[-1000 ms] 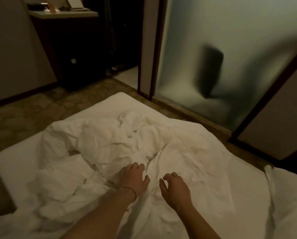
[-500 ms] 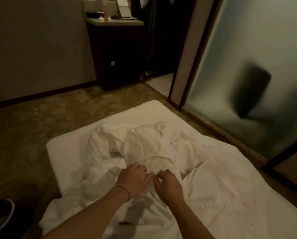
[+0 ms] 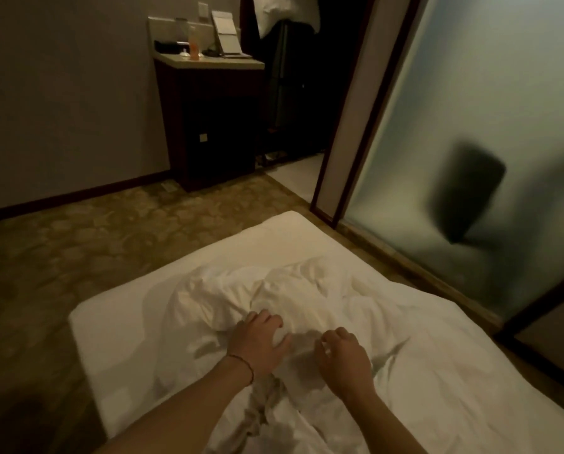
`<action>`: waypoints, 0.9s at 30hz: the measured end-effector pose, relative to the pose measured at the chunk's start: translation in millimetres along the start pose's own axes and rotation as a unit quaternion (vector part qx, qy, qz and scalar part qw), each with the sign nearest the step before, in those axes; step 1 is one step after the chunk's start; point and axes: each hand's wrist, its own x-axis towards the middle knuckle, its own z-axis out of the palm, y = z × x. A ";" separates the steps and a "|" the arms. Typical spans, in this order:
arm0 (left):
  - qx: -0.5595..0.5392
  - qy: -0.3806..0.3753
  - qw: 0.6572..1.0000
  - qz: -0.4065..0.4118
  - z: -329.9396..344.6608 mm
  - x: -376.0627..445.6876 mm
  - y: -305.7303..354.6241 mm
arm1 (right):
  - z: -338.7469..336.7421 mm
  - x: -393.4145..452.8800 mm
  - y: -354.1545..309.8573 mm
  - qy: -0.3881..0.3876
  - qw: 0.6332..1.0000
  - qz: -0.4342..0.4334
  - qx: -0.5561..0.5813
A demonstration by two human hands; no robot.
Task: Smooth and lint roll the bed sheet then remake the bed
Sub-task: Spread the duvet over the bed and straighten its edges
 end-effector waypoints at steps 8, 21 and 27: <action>0.020 -0.067 0.997 0.031 2.8 123.2 -60.9 | 16.0 102.1 -36.2 -0.035 0.990 0.082 -0.106; -0.047 -0.247 0.963 -0.097 73.2 176.1 -129.8 | 87.3 172.6 -59.8 -0.120 0.966 0.215 -0.074; -0.150 -0.237 0.942 -0.186 83.8 142.8 -132.7 | 101.2 156.0 -72.4 -0.149 0.955 0.255 0.033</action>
